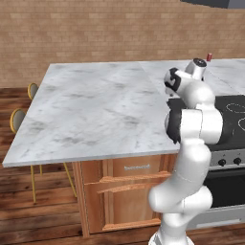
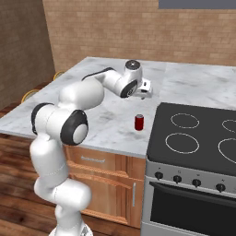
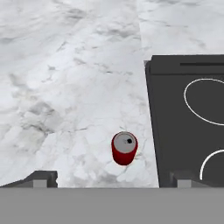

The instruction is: Four empty soda cans are scattered around the kitchen. Gather all the cans and cluster them next to the stove for recycling.

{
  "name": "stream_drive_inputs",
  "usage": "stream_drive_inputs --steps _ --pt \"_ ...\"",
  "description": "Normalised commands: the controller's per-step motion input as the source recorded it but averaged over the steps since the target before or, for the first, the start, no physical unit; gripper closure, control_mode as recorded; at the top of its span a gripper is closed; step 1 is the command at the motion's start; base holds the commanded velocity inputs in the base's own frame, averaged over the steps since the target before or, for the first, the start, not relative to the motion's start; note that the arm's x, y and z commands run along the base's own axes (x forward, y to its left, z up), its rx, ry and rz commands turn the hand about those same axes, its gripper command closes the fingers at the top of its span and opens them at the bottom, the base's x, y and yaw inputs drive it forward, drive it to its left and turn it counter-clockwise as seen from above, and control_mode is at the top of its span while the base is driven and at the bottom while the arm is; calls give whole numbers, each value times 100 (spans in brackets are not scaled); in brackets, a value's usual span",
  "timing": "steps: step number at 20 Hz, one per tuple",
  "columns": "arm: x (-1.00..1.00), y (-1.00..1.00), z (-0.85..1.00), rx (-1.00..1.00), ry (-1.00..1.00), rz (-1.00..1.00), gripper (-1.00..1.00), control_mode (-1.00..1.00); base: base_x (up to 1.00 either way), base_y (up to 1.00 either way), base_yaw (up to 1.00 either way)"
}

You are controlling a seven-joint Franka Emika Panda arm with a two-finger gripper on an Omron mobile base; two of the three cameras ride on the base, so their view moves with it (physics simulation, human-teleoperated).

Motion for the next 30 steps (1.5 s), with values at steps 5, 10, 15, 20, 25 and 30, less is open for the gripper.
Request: stream_drive_inputs --steps 5,10,15,20,25,30 --pt "-52 25 61 -10 -28 0 -100 -100 0 0 0" --pt "-52 11 61 -4 -13 -1 -100 -100 0 0 0" --pt "-32 1 48 0 3 -9 -100 -100 0 0 0" --pt "-43 0 48 0 11 -12 -100 -100 0 0 0" --pt "-47 2 19 0 0 -2 -100 -100 0 0 0" --pt "-51 22 -1 9 9 -2 -100 -100 0 0 0"
